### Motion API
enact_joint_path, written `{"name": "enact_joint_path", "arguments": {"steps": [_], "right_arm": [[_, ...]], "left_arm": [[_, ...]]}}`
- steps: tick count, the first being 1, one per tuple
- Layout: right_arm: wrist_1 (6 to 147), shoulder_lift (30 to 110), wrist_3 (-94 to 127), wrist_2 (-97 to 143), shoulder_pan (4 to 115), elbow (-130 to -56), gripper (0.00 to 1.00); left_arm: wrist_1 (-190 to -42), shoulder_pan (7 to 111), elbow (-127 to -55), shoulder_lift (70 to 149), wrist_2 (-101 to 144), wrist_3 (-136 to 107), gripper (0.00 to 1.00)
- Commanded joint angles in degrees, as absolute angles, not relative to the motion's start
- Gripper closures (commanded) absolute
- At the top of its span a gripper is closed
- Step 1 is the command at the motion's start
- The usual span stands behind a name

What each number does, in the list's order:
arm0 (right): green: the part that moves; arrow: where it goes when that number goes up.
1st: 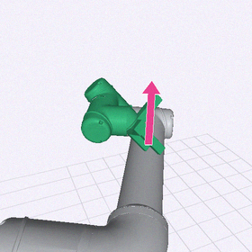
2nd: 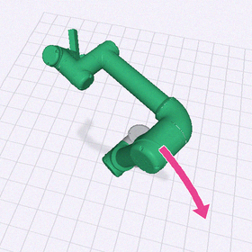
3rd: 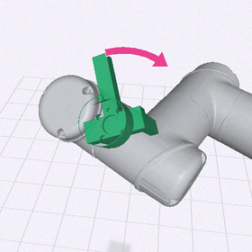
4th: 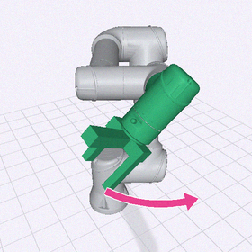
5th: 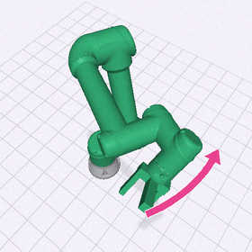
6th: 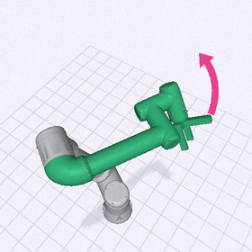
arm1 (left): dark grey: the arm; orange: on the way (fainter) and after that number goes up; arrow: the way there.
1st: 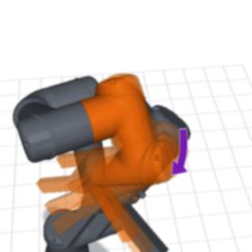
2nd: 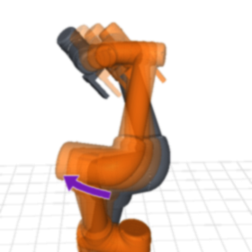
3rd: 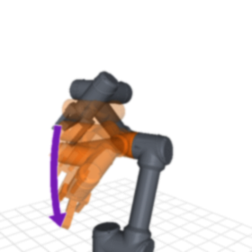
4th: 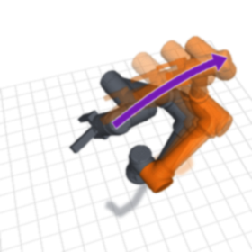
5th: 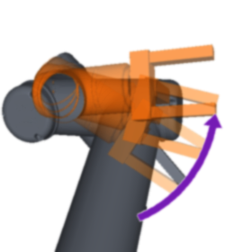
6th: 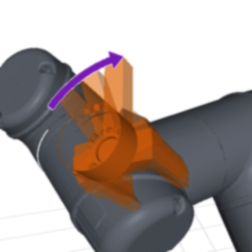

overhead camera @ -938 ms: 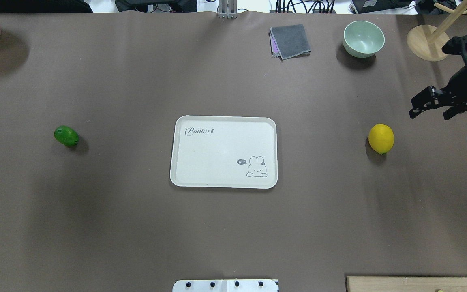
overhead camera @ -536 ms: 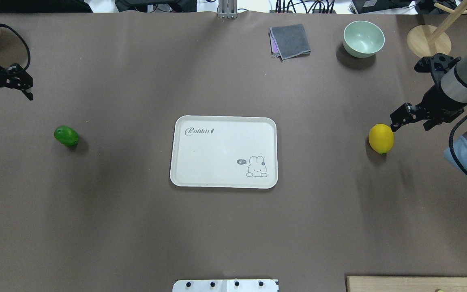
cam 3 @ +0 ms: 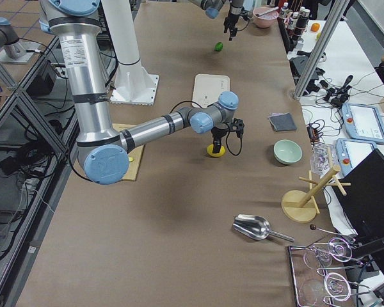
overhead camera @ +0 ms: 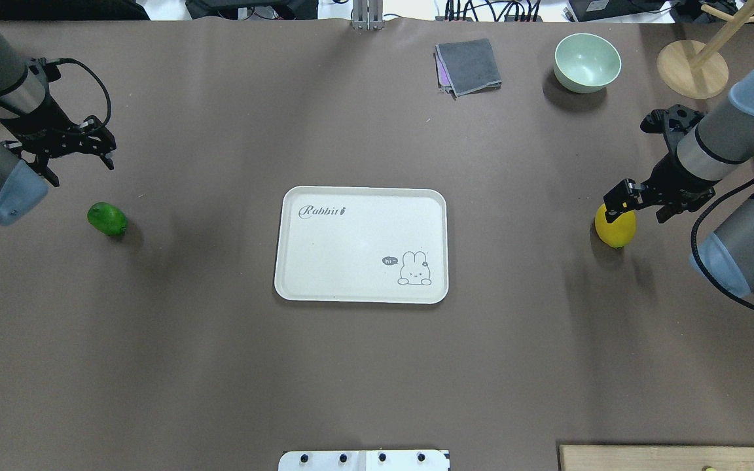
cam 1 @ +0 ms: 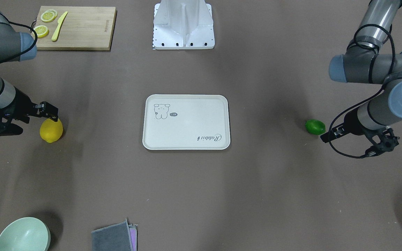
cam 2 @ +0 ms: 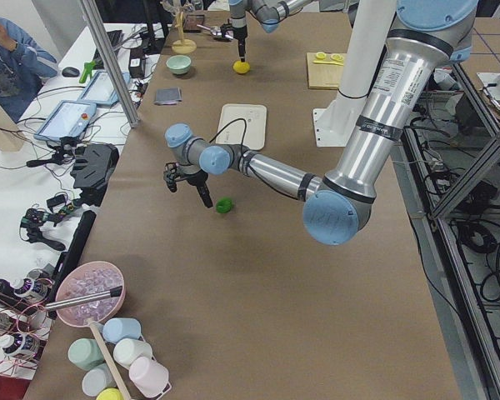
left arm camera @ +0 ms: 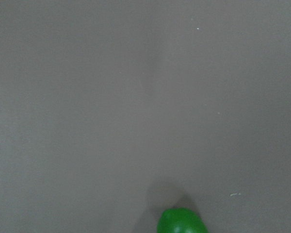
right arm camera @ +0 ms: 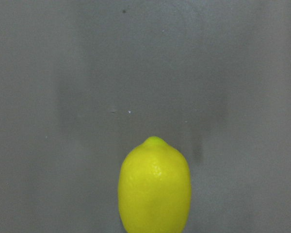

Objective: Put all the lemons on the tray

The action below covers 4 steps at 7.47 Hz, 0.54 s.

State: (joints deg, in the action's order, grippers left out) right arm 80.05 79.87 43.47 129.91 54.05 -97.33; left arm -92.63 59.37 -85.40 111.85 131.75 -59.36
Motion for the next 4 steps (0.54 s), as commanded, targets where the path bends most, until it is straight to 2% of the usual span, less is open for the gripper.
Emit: {"name": "enact_joint_path", "arguments": {"steps": [1,4], "right_arm": [[79.28,78.84,44.3,129.81,53.09,-95.19,0.0],[79.28,78.14,44.3,128.23,51.6,-93.26,0.0]], "left_arm": [[-93.86,57.58,-86.74,110.75,130.96,-63.97,0.03],[-107.45,54.33,-87.8,104.17,129.3,-73.63,0.03]]}}
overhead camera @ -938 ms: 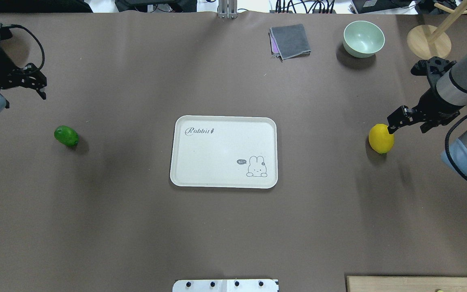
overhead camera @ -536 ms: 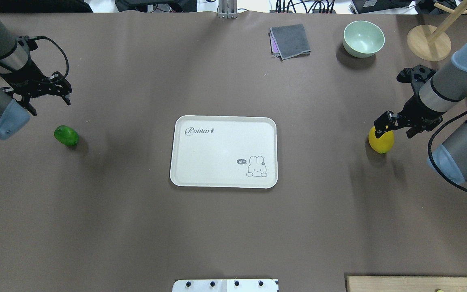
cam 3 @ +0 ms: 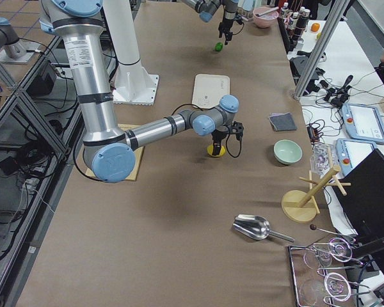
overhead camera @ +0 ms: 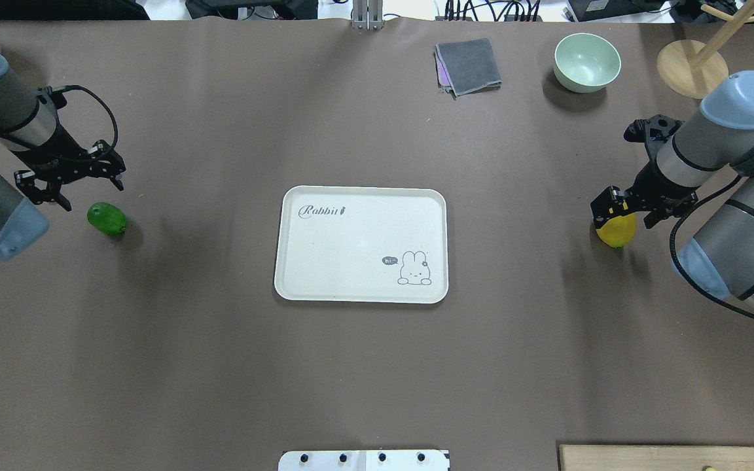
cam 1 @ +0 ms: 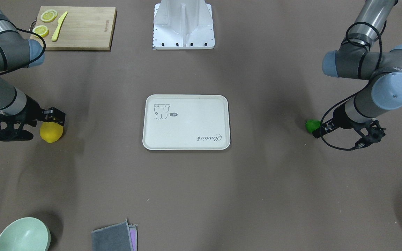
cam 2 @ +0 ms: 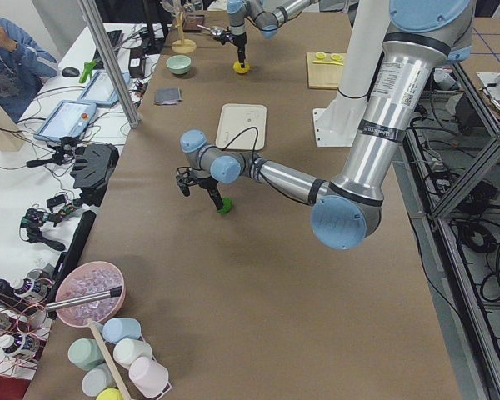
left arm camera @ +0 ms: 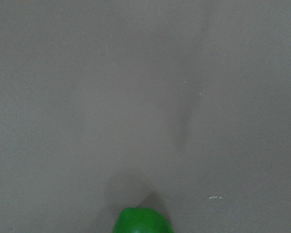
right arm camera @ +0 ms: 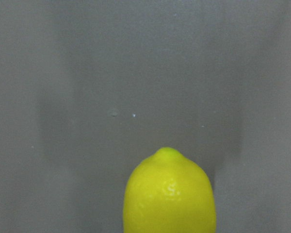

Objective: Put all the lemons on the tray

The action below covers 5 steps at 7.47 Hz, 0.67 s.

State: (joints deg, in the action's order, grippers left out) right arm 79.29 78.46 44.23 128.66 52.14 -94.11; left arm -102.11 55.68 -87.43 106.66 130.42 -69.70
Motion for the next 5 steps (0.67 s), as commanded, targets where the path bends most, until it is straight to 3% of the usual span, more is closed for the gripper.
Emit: {"name": "enact_joint_path", "arguments": {"steps": [1,3,4,5], "right_arm": [[79.28,78.13,44.21,128.23,51.42,-92.9,0.0],[79.28,78.05,44.3,128.23,51.33,-92.29,0.0],[77.97,78.05,44.3,128.23,51.33,-91.68,0.12],[76.31,78.57,44.3,128.32,51.5,-91.67,0.54]], "left_arm": [[-107.66,53.88,-87.89,104.06,129.11,-74.44,0.04],[-107.75,52.57,-88.76,103.63,128.94,-76.54,0.13],[-107.84,52.38,-88.86,103.62,128.94,-76.73,0.27],[-107.75,52.38,-89.03,103.54,129.02,-76.55,0.63]]}}
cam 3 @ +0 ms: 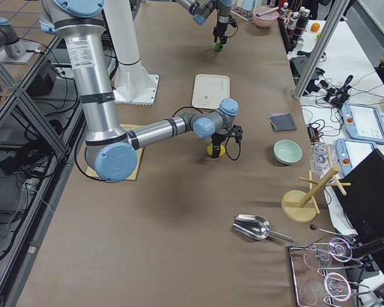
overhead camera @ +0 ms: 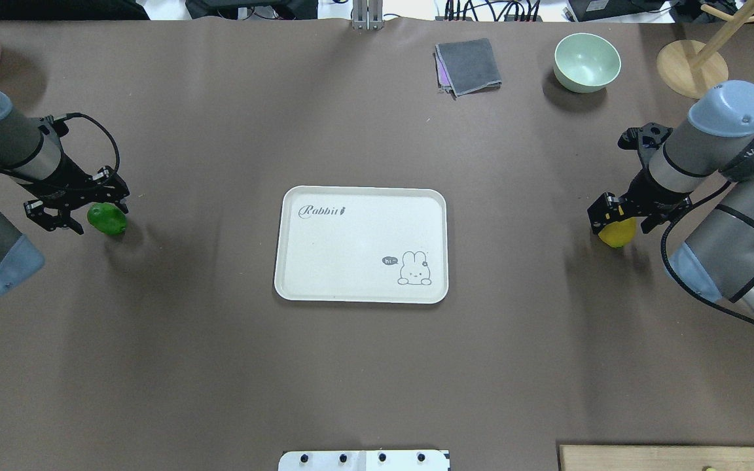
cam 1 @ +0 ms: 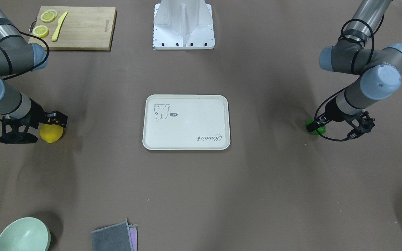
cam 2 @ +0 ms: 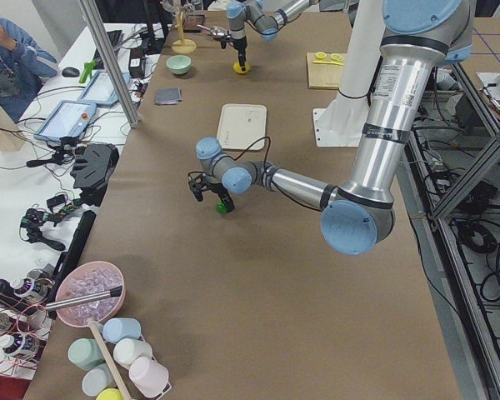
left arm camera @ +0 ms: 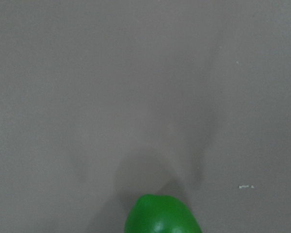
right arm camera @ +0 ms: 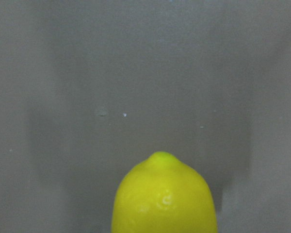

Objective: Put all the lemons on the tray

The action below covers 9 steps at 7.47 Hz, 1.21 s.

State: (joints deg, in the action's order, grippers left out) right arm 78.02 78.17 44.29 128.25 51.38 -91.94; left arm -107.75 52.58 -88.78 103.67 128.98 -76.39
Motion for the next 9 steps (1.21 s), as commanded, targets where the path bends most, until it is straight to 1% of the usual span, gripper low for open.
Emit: {"name": "enact_joint_path", "arguments": {"steps": [1,2,4,5,6,7,9], "right_arm": [[76.03,78.23,44.3,128.32,51.5,-91.67,0.9],[76.03,78.05,44.38,128.49,52.11,-92.63,1.0],[76.46,76.48,46.04,128.85,53.08,-94.22,1.0],[76.55,73.33,49.19,128.59,52.56,-93.61,1.0],[76.55,70.17,53.57,128.15,50.3,-93.52,1.0],[76.55,66.22,59.7,124.4,45.75,-93.25,1.0],[76.64,57.7,70.17,116.31,36.87,-90.2,1.0]], "left_arm": [[-107.67,52.38,-89.03,103.45,129.2,-76.12,1.0],[-107.49,52.47,-89.12,103.53,129.72,-76.03,1.0],[-103.83,55.09,-90.08,103.71,132.95,-70.18,1.0],[-96.84,58.5,-91.65,104.76,133.94,-65.26,1.0],[-89.46,60.8,-94.19,106.16,133.95,-60.08,1.0],[-84.16,63.52,-96.39,106.95,133.86,-56.38,1.0],[-79.03,71.42,-96.68,107.92,134.03,-44.97,1.0]]}}
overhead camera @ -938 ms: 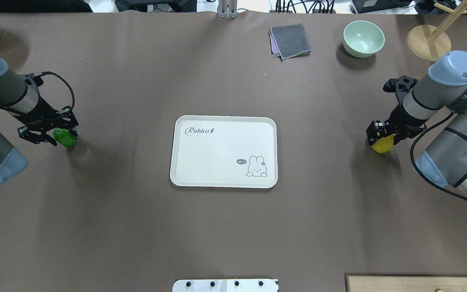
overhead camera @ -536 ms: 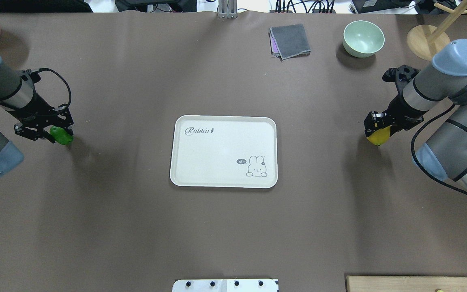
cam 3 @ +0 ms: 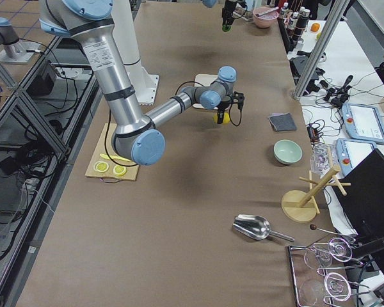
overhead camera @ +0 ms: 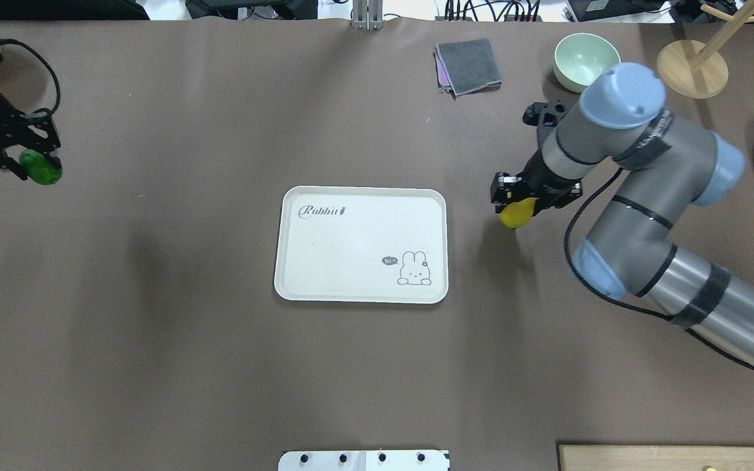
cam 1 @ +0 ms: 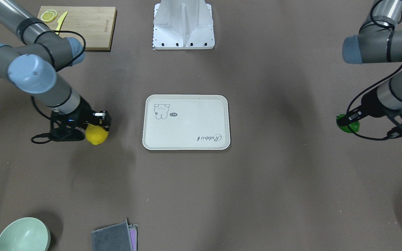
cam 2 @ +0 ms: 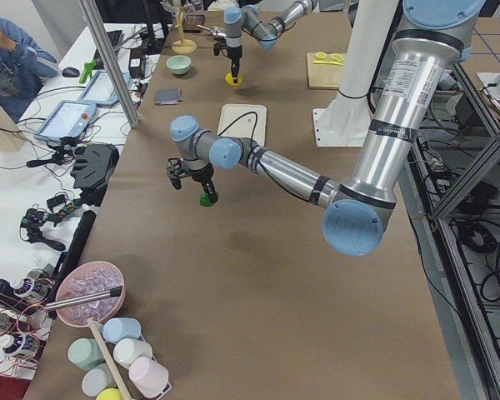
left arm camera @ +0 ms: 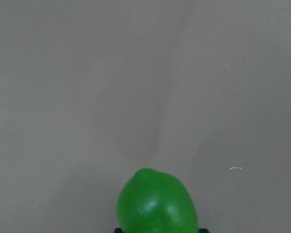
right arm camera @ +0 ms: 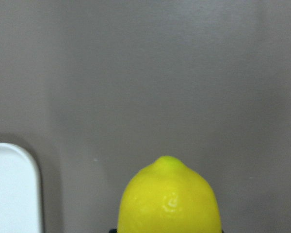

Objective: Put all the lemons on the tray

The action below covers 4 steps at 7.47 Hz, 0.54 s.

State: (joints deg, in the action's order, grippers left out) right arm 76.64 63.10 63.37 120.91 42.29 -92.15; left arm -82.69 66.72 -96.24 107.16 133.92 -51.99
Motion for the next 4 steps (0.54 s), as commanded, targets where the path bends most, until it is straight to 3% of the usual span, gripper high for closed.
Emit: {"name": "enact_joint_path", "arguments": {"steps": [1,4], "right_arm": [[76.73,53.05,73.7,113.06,34.04,-87.48,1.0],[76.64,50.1,77.34,111.1,30.86,-84.73,1.0]], "left_arm": [[-76.66,73.28,-97.11,109.06,134.47,-43.17,1.0],[-75.59,72.95,-97.21,112.05,134.56,-43.07,1.0]]}}
